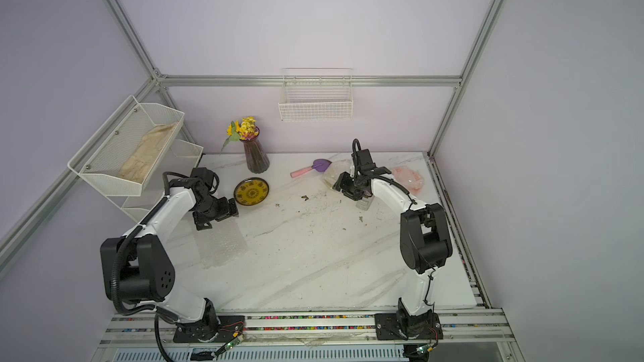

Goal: Wrap dinner plates in bubble wrap
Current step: Move the bubble wrap to the center of the board.

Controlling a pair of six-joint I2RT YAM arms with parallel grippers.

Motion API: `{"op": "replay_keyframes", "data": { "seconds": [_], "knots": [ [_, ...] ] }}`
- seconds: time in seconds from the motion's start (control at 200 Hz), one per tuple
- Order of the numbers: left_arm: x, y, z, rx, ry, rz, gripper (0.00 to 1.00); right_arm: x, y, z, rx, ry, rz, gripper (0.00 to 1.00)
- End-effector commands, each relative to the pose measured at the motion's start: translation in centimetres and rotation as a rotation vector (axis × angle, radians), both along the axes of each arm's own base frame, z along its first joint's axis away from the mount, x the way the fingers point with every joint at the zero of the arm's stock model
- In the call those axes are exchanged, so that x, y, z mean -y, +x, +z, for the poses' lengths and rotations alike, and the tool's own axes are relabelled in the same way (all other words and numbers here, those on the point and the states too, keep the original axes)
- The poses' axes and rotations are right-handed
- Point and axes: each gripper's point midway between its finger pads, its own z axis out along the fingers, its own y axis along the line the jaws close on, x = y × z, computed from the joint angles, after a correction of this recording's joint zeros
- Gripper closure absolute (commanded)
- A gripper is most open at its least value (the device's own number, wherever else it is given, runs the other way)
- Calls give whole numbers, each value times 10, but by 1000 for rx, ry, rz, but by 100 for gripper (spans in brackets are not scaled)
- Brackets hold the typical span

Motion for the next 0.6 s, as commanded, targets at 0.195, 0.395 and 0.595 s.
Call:
{"op": "replay_keyframes", "data": {
  "seconds": [0.195,0.395,0.595],
  "knots": [
    [-14,-4,-4,-13,45,0,6,-185,-91,-33,-31,196,299,44],
    [-18,-19,-4,-16,41,24,6,-294,-158,-60,-36,250,478,42],
    [-15,-23,4,10,15,26,6,-348,-182,-93,-61,227,544,41]
  ]
}}
